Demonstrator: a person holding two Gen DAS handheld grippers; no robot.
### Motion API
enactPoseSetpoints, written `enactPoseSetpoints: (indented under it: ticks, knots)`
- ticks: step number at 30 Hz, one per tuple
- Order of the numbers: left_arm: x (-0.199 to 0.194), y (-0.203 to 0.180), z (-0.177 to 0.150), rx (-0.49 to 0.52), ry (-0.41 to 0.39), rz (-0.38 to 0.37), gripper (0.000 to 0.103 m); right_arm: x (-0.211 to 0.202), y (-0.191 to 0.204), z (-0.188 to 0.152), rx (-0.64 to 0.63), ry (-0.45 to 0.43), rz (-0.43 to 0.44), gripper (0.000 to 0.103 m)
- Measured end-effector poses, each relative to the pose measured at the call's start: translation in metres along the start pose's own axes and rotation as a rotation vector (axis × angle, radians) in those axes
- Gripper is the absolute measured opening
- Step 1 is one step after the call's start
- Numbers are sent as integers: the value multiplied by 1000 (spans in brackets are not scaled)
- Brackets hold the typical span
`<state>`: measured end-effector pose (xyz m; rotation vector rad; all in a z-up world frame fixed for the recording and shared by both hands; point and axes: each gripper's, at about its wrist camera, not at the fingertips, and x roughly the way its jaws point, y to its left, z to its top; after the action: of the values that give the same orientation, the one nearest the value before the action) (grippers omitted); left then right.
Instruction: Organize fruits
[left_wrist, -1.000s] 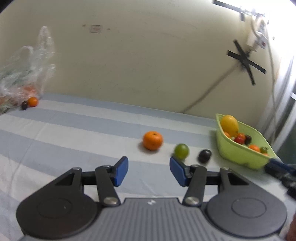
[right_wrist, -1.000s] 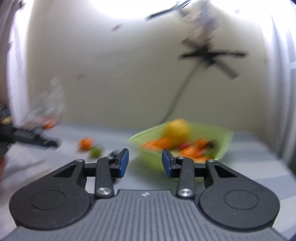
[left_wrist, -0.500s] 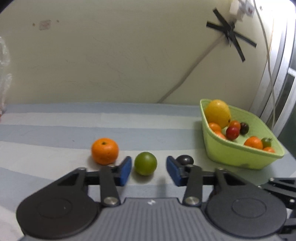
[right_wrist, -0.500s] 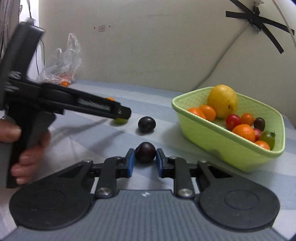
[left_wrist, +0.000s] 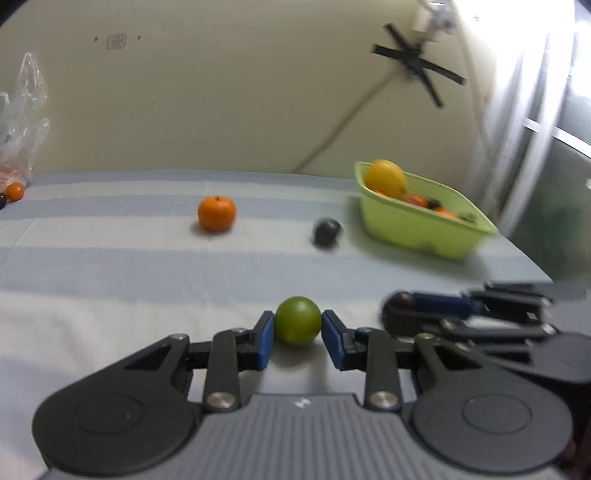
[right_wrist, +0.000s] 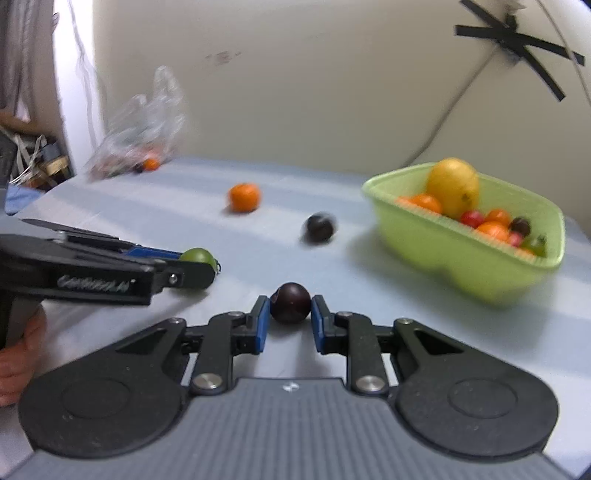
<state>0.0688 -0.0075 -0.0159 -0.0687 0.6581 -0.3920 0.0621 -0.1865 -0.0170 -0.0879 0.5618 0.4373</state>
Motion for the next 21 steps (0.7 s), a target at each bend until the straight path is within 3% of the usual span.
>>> enactPoseSetpoints:
  ticks: [4,9,11,12,21]
  knots:
    - [-25,-9,-20,14,-13,-32,29,-29,21,-18,-18,-35,5,26]
    - [-34,-19,-33,64,-49,1,32,-42,40,-40,-48,-47,-30,26]
    - [-33,-21,-32,69,-56,21,35,-43,40,-39,-50,-62,-50,34]
    - [-32,-23,-33,72,-57,33,35,-40,38,-38,-43,-54,-44,51]
    - [-32,-24,-36,88,-61,51,35,-41,32,-40,20,-57,-59,51]
